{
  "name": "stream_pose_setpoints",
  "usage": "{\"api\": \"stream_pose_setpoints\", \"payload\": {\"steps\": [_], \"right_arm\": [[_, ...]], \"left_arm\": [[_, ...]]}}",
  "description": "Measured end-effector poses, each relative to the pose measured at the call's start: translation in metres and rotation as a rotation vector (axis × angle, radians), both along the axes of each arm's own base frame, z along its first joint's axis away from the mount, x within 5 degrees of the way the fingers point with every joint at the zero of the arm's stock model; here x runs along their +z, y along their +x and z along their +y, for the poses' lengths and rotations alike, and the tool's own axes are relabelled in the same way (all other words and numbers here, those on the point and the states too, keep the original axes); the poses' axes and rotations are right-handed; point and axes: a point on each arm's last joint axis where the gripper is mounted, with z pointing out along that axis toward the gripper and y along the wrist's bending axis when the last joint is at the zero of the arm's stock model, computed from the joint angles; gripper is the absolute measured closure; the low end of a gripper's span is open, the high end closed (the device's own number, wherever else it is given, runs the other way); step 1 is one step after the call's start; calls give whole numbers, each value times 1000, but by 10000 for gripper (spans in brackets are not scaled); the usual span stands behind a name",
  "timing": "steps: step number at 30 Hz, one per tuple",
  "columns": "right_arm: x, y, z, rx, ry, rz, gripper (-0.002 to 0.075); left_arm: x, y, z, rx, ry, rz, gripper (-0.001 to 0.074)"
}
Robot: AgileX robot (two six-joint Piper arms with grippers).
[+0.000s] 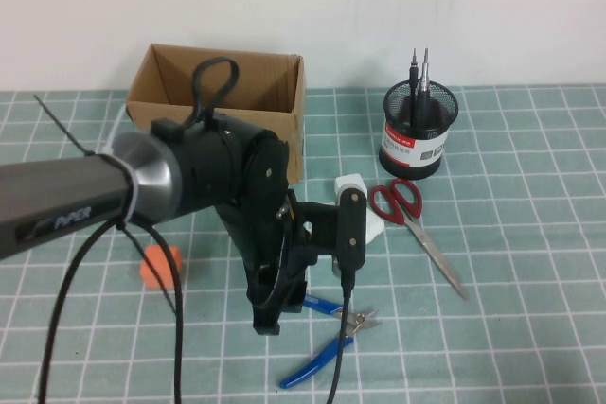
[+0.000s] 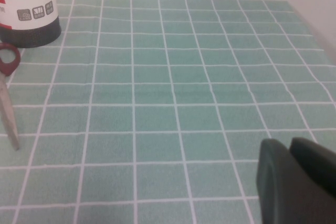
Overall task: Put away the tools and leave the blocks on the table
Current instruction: Pick up the pliers from the table
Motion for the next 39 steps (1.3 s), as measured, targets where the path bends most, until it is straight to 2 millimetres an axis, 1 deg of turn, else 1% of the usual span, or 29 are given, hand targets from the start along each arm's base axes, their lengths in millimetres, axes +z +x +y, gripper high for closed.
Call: {"api": "stream_pose_setpoints", "payload": {"steps": [4,9,12,18,23,29,34,36,37,39], "right_arm": [[0,0,0,0,0,0,736],[0,0,0,0,0,0,736],[0,0,0,0,0,0,736],[0,0,0,0,0,0,736],[0,0,0,0,0,0,736],[0,0,0,0,0,0,736],[0,0,0,0,0,0,736],[0,0,0,0,0,0,736],[0,0,0,0,0,0,736],[0,0,0,0,0,0,736]], "left_arm": [[-6,7,-6,-33,6,-4,465],[-9,18,-15,-39,-1,-15,462],[-15,22,-18,-53,11,-4,461],[-25,20,-18,-92,52,44,461],[-29,24,-16,-117,51,30,461],[-44,30,-15,-114,61,33,461],[-44,31,-16,-117,62,33,461],[-45,30,-15,-118,69,44,484],[-45,30,-15,-119,71,47,516],[-45,30,-14,-120,81,60,609]]}}
